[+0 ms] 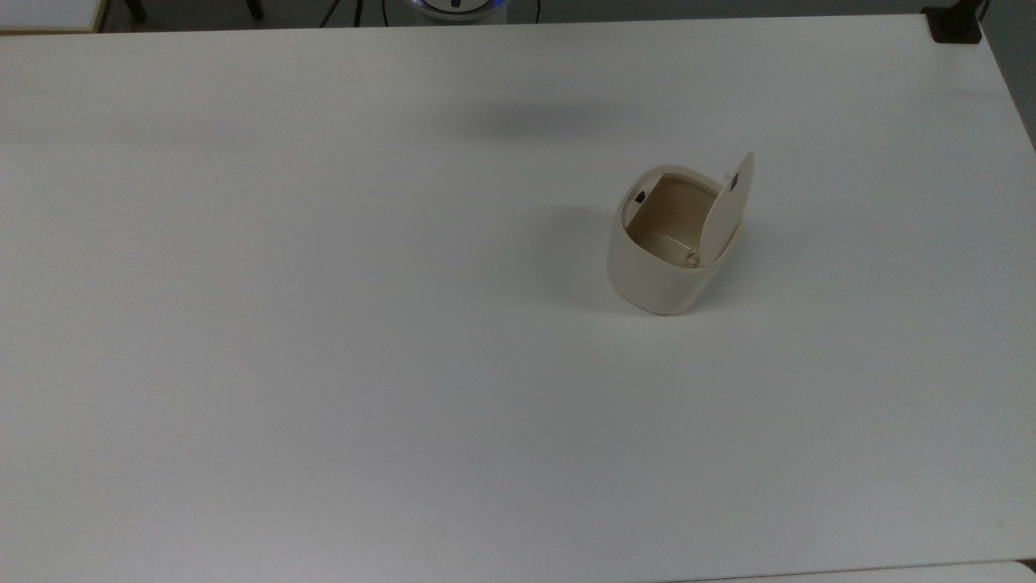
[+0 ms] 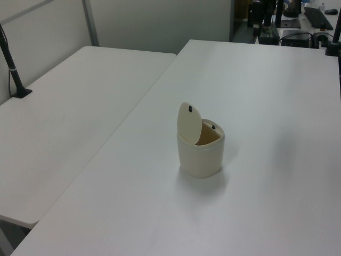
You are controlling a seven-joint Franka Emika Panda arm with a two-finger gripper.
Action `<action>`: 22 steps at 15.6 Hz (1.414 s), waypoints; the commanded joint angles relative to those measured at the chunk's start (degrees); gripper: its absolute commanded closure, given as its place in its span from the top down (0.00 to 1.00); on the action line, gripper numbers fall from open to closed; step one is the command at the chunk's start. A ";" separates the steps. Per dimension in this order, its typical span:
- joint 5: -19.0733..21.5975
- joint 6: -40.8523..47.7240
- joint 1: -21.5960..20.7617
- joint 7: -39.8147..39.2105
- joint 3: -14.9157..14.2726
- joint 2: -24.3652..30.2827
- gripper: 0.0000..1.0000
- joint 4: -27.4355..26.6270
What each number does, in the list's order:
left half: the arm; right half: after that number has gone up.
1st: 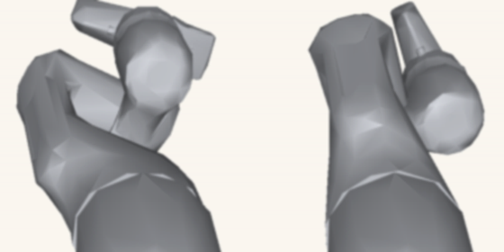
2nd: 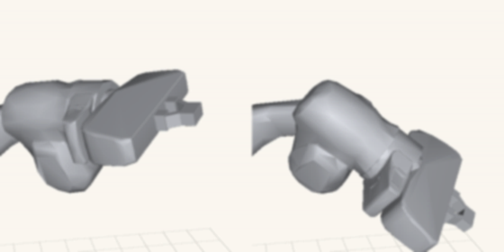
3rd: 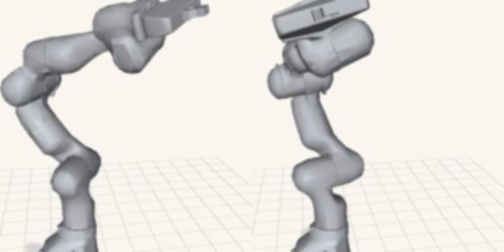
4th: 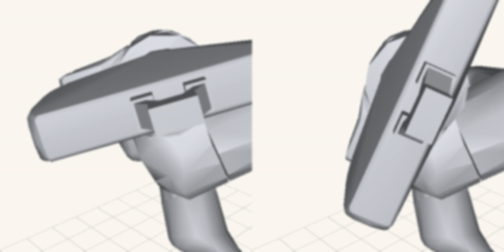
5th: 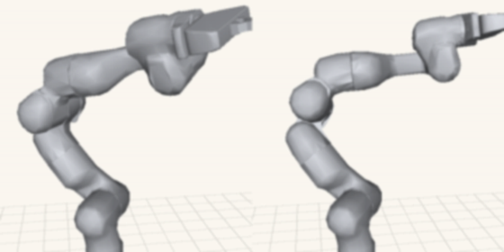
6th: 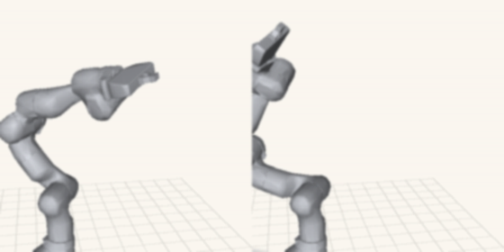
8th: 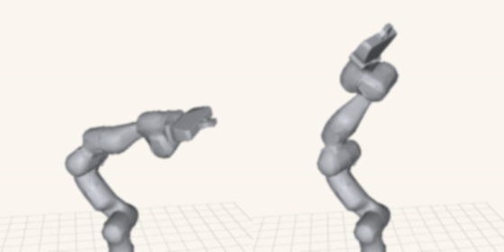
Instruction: Close the trash bin
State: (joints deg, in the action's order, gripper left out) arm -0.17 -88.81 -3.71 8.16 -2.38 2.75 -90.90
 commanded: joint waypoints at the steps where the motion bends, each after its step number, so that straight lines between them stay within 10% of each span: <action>1: 0.08 0.12 0.80 -0.34 -0.08 1.02 1.00 -1.21; 16: 0.26 0.04 0.19 -2.62 0.71 -0.65 0.97 -1.21; 22: 0.26 1.10 -10.42 -18.40 -6.75 -2.40 1.00 -1.21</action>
State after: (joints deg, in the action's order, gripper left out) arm -0.17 -88.38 -6.66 0.61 -3.54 1.03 -91.07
